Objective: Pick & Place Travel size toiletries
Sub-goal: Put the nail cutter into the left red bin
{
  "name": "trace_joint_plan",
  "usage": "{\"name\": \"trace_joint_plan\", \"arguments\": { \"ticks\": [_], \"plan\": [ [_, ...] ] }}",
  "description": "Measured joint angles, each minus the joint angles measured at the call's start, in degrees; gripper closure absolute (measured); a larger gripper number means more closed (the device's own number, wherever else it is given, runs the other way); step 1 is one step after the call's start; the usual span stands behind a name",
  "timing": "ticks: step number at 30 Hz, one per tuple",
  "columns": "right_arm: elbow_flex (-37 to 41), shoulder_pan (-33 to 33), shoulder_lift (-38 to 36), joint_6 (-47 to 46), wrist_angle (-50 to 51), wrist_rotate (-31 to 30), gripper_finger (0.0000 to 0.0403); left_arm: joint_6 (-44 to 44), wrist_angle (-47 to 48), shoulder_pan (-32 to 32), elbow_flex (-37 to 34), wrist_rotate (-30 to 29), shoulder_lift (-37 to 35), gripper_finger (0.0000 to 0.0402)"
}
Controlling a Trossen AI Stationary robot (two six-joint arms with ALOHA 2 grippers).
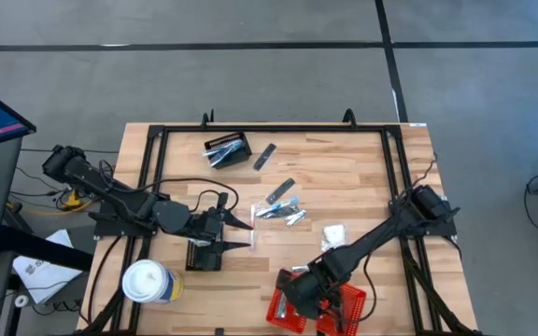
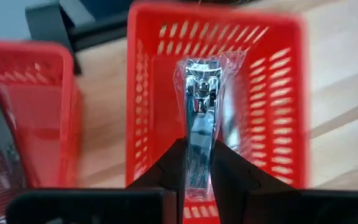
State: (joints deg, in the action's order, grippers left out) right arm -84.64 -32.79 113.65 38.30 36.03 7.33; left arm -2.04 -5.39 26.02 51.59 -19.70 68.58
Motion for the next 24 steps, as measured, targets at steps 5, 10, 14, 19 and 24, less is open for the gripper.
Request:
{"name": "trace_joint_plan", "arguments": {
  "ticks": [5,10,14,19,24],
  "plan": [
    [1.99,-0.05,0.06,0.09,-3.52,0.18,0.0353,0.01,0.00,0.00,0.00,-0.01,0.00,0.0226],
    [2.45,0.14,0.03,0.17,-3.53,0.20,0.0353,0.01,-0.02,-0.10,0.00,-0.02,0.02,0.0232],
    [2.45,0.71,0.03,-1.04,-3.45,0.52,0.0352,0.04,-0.02,-0.17,0.00,-0.02,0.02,0.0236],
    [2.45,1.99,0.03,-2.80,-3.30,5.15,0.0351,0.16,-0.01,-0.17,0.00,-0.02,0.02,0.0238],
    [2.45,2.65,0.03,-2.54,-3.57,6.52,0.0351,0.23,-0.02,-0.17,0.00,-0.08,0.02,0.0237]
  ]
}}
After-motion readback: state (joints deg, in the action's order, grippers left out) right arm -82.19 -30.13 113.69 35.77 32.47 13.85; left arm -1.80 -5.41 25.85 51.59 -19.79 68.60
